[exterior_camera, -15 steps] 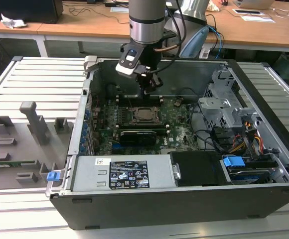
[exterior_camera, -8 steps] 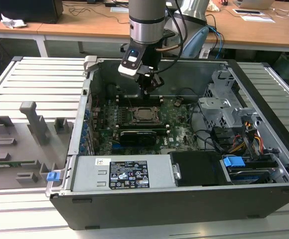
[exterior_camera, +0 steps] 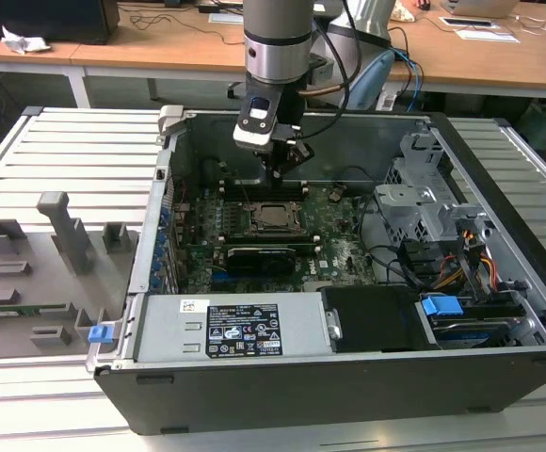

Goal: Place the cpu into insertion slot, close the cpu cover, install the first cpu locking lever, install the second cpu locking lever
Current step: 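Install the first cpu locking lever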

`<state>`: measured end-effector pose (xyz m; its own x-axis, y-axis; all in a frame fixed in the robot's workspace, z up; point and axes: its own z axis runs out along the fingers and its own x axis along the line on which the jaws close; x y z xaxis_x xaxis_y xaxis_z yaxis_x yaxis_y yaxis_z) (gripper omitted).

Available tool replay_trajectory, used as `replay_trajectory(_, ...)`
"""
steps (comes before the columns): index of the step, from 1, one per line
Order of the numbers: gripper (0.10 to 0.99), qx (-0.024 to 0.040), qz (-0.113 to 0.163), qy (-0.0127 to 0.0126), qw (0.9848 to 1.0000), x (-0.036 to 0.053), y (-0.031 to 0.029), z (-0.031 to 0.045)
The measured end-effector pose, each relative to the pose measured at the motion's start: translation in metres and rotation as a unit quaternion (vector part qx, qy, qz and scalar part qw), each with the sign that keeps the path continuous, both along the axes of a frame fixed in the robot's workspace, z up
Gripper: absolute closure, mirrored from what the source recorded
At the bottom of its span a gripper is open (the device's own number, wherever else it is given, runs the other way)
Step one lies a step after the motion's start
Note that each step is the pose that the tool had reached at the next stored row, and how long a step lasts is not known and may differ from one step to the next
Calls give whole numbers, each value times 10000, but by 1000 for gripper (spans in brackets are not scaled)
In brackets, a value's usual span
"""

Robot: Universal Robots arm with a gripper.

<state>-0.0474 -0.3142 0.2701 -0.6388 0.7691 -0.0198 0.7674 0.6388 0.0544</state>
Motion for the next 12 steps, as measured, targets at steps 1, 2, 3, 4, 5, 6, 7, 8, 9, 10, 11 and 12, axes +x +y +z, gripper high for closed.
replay_trajectory(1,980,0,63,0,10000,0,0,0)
replay_trajectory(2,980,0,139,0,9999,0,-1,0)
replay_trajectory(3,980,0,210,0,9998,0,-3,0)
replay_trajectory(4,980,0,244,0,9997,-1,-6,0)
replay_trajectory(5,980,0,266,0,9996,-2,-8,0)
replay_trajectory(6,980,0,287,0,9996,-3,-10,0)
replay_trajectory(7,980,1,310,0,9995,-3,-12,-1)
replay_trajectory(8,980,0,339,0,9994,-3,-14,-1)
replay_trajectory(9,980,0,364,0,9993,-4,-15,-1)
replay_trajectory(10,980,-1,408,0,9992,-4,-17,0)
replay_trajectory(11,980,0,457,0,9990,-4,-17,-1)
replay_trajectory(12,980,0,502,0,9987,-4,-18,-1)
